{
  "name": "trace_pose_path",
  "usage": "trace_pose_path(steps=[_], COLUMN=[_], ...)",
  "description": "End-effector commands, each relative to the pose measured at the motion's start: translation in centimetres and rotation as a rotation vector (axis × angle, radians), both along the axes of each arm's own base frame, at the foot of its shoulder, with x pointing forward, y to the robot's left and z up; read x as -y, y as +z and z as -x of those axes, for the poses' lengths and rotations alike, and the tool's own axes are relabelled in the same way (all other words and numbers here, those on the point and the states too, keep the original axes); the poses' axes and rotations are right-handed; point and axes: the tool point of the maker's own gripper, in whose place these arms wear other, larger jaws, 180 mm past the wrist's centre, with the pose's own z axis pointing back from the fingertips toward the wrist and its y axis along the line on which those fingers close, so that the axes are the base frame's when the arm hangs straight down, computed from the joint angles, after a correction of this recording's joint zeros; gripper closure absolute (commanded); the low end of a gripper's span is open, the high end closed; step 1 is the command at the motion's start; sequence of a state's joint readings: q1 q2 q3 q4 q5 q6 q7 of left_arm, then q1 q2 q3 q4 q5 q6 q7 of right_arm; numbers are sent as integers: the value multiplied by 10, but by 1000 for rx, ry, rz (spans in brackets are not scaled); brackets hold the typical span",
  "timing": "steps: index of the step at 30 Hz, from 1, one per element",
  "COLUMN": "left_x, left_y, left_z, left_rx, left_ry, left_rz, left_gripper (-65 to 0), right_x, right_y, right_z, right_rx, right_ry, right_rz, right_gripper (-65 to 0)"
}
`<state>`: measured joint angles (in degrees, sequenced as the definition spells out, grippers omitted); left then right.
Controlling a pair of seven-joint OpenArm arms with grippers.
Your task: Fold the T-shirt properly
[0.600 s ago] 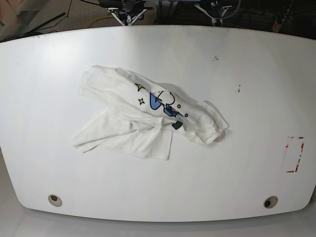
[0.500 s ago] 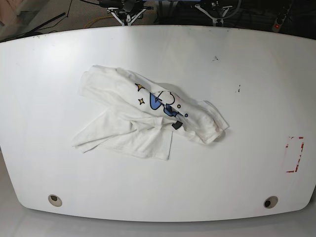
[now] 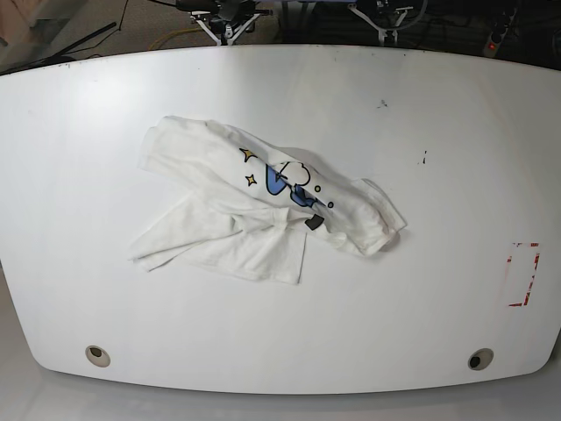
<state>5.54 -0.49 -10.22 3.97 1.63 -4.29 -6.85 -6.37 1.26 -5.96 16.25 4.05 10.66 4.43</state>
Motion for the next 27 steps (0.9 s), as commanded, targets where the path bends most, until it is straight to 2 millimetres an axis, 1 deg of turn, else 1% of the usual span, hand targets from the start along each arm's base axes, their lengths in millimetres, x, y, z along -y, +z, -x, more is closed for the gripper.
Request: trace_pose_path(steps=[1, 19, 22, 27], left_x=[-1, -1, -1, -1], left_y=[0, 0, 0, 0], left_z=[-2, -2, -2, -1], left_rx=[4, 3, 3, 2], left_ry=[-1, -3, -3, -3], left_rz=[-3, -2, -2, -2], left_gripper=[-336, -336, -336, -336], right_x=[2, 2, 10, 12], right_y=[0, 0, 0, 0], right_z=[1, 1, 0, -2], right_rx=[6, 6, 9, 15], right_ry=[0, 0, 3, 3], right_rz=[-3, -3, 9, 13], right_gripper=[-192, -192, -192, -192])
